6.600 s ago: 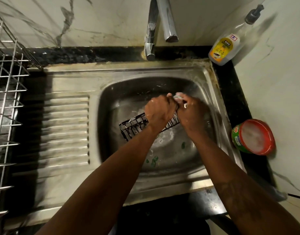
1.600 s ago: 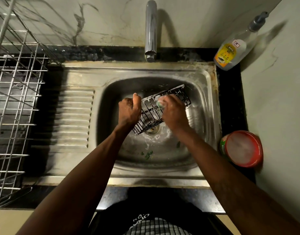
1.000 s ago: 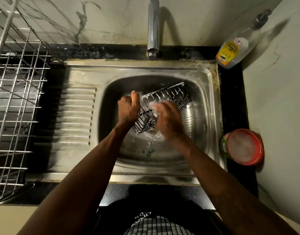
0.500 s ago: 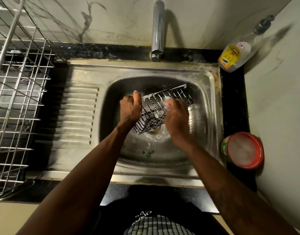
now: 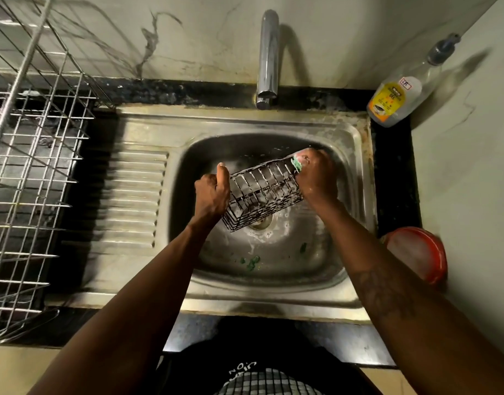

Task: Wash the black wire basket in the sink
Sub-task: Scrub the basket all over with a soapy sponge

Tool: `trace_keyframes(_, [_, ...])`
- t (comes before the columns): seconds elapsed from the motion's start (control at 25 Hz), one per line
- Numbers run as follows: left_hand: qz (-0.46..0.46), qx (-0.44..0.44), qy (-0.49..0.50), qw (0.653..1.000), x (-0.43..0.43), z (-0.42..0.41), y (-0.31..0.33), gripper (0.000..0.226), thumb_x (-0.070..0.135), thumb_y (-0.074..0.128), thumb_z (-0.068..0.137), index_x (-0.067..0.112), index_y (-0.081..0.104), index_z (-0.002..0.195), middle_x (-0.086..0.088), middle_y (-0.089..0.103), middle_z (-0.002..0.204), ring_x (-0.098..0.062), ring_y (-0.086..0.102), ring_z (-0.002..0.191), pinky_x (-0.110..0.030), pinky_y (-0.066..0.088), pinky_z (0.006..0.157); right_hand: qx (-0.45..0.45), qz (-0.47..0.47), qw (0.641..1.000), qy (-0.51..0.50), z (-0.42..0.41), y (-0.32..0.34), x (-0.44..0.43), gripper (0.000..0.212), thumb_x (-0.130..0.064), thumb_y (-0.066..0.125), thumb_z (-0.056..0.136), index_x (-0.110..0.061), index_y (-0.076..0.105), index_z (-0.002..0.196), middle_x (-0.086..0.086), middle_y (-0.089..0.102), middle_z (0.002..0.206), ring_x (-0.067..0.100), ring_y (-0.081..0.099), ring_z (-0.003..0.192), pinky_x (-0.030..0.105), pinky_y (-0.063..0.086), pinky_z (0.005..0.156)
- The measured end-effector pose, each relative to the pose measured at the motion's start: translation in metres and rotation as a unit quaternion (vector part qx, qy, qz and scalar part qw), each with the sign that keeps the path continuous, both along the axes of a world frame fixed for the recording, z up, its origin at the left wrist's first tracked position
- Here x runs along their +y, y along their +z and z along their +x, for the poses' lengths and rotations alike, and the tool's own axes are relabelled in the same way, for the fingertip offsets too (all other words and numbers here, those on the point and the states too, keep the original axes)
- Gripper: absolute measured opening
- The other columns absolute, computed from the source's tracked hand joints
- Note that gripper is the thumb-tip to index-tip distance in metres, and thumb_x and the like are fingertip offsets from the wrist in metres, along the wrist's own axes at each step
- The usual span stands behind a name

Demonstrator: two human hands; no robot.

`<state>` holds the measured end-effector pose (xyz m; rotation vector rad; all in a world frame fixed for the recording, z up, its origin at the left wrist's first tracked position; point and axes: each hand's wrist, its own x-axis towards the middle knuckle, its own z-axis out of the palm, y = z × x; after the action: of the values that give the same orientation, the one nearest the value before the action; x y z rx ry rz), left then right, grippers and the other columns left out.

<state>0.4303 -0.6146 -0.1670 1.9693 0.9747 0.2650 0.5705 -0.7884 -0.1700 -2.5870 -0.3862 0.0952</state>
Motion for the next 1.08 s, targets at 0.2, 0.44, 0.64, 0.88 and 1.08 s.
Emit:
trace_keyframes(0.2, [0.022,-0.009,-0.037,0.999,0.004,-0.001,0.0,0.07,0.042,0.041,0.107,0.014,0.028,0.044,0.005,0.028,0.031,-0.011,0.034,0.031,-0.021,0.025,0.041,0.019,-0.03,0.993,-0.11,0.017,0.001,-0.002,0.032,0.004,0.065,0.077,-0.008,0.067,0.107,0.014,0.066,0.11,0.032,0.062,0.102,0.035,0.049,0.084])
trace_keyframes(0.44, [0.14,0.104,-0.137,0.975,0.021,-0.004,-0.025,0.074,0.06,0.026,0.104,0.012,0.044,0.051,-0.006,0.054,0.047,-0.029,0.059,0.049,-0.033,0.038,0.052,0.157,0.046,0.977,-0.135,0.001,-0.015,-0.01,0.032,0.004,0.063,0.082,-0.013,0.068,0.109,0.006,0.07,0.104,0.018,0.062,0.087,0.026,0.048,0.069])
trace_keyframes(0.64, [0.26,0.162,-0.203,0.93,-0.008,0.022,0.0,0.063,0.053,0.024,0.107,0.012,0.063,0.08,-0.013,0.059,0.067,-0.03,0.051,0.055,-0.031,0.031,0.056,0.188,0.1,0.967,-0.137,-0.002,-0.006,-0.01,0.029,0.006,0.058,0.081,-0.017,0.067,0.097,0.002,0.07,0.091,0.021,0.068,0.082,0.028,0.055,0.065])
trace_keyframes(0.88, [0.082,0.087,-0.1,0.988,-0.054,0.079,0.041,0.072,0.061,0.029,0.104,0.015,0.051,0.053,-0.002,0.055,0.054,-0.018,0.054,0.049,-0.027,0.031,0.052,0.129,0.145,0.978,-0.073,-0.006,0.022,0.0,0.019,-0.003,0.065,0.089,-0.016,0.074,0.099,-0.007,0.069,0.089,0.001,0.06,0.076,-0.003,0.036,0.057])
trace_keyframes(1.08, [-0.13,-0.064,0.061,0.988,-0.059,0.077,0.059,0.056,0.046,0.057,0.098,0.017,0.043,0.053,0.01,0.045,0.04,0.0,0.038,0.031,-0.019,0.029,0.042,0.02,0.179,0.98,-0.08,-0.003,0.055,-0.008,0.017,-0.005,0.062,0.091,-0.014,0.075,0.099,0.001,0.075,0.096,0.01,0.066,0.082,0.009,0.047,0.064])
